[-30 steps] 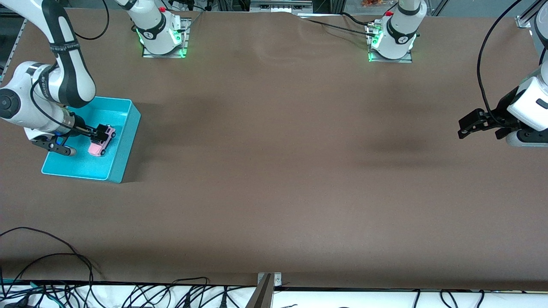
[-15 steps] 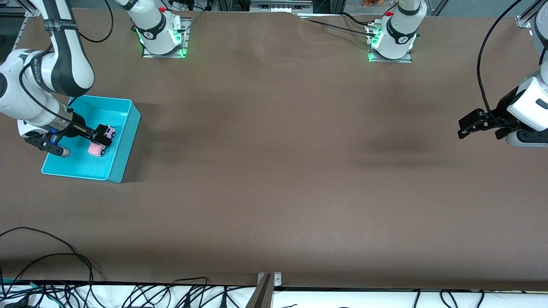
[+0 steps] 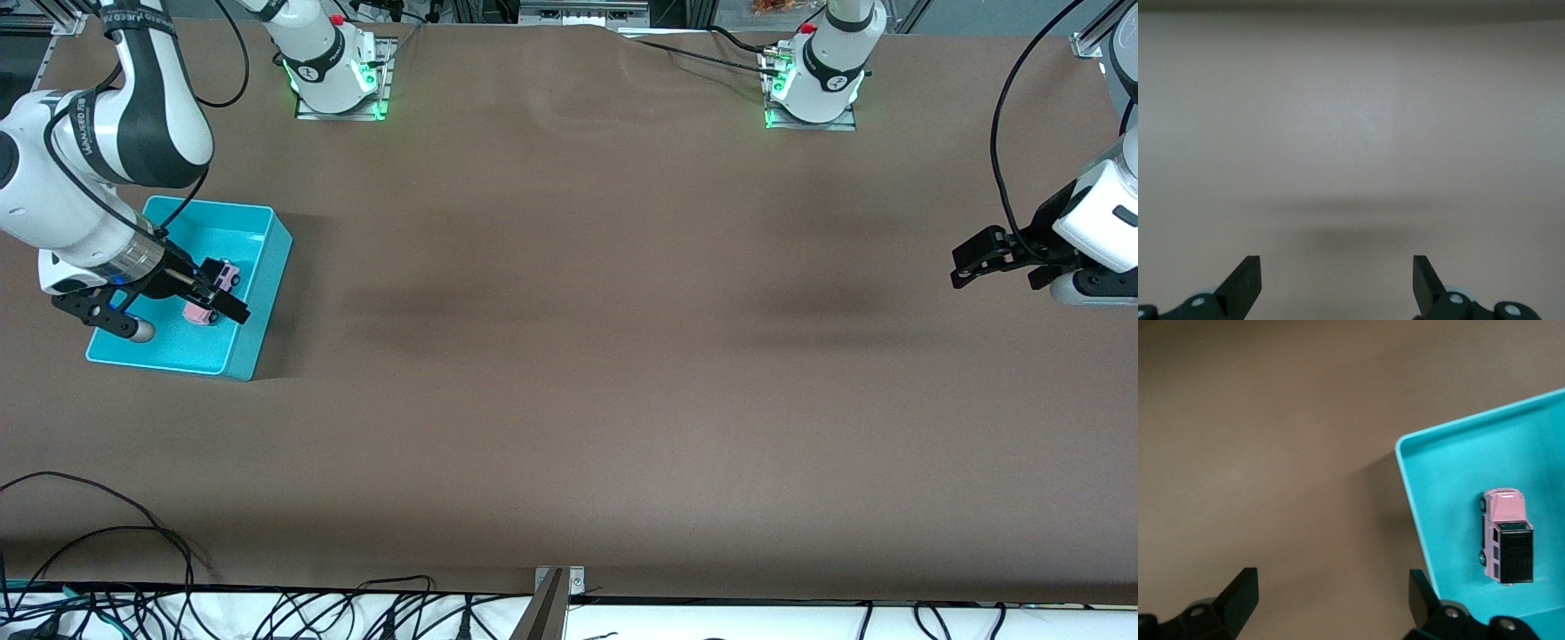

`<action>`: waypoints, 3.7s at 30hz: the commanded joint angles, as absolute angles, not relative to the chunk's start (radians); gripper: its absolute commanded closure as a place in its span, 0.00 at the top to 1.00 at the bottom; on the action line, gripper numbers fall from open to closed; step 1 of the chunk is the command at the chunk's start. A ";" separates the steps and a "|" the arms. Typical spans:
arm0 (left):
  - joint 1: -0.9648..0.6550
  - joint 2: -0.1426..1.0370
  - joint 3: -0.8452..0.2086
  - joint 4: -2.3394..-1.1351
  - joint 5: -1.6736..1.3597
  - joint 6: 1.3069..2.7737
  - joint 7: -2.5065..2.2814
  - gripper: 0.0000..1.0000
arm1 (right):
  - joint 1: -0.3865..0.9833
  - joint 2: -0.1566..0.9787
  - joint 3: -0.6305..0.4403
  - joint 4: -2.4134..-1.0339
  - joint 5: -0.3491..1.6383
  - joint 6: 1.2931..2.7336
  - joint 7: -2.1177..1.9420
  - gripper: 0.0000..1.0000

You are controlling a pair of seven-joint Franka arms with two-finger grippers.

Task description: Wind and store pink jeep toy

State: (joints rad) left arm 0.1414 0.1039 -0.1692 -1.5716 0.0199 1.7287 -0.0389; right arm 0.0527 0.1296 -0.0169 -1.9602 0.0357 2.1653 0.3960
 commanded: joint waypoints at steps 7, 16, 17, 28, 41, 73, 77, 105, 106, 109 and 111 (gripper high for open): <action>0.146 0.097 -0.169 -1.582 0.009 1.736 -0.038 1.00 | 0.055 0.143 0.040 -1.940 0.043 2.199 0.419 1.00; 0.146 0.097 -0.169 -1.582 0.009 1.736 -0.038 1.00 | 0.052 0.133 0.037 -1.879 0.038 2.159 0.440 1.00; 0.146 0.097 -0.169 -1.582 0.009 1.736 -0.038 1.00 | 0.051 0.135 0.035 -1.849 0.037 2.116 0.425 1.00; 0.146 0.097 -0.169 -1.582 0.009 1.736 -0.038 1.00 | 0.023 0.133 0.025 -1.594 0.040 1.714 0.275 1.00; 0.146 0.097 -0.169 -1.582 0.009 1.735 -0.038 1.00 | 0.002 0.129 0.021 -1.440 0.049 1.506 0.218 1.00; 0.146 0.097 -0.169 -1.582 0.009 1.736 -0.038 1.00 | -0.003 0.066 -0.011 -1.546 0.046 1.684 0.183 1.00; 0.146 0.097 -0.167 -1.582 0.009 1.736 -0.038 1.00 | -0.003 0.049 -0.011 -1.569 0.035 1.693 0.147 1.00; 0.146 0.097 -0.169 -1.582 0.009 1.735 -0.038 1.00 | -0.005 0.015 0.026 -1.591 -0.002 1.568 0.001 1.00; 0.146 0.097 -0.169 -1.582 0.009 1.736 -0.038 1.00 | -0.003 0.021 0.028 -1.583 -0.002 1.569 0.008 1.00; 0.146 0.097 -0.167 -1.582 0.009 1.736 -0.038 1.00 | 0.002 0.037 0.032 -1.572 -0.002 1.568 0.009 1.00; 0.146 0.097 -0.169 -1.582 0.009 1.736 -0.038 1.00 | 0.003 0.037 0.032 -1.572 -0.002 1.569 0.009 1.00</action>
State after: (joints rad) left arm 0.1420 0.1039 -0.1682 -1.5717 0.0199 1.7287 -0.0389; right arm 0.0025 0.0274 0.0256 -1.5967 0.0093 1.5904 0.0176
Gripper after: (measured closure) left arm 0.000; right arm 0.000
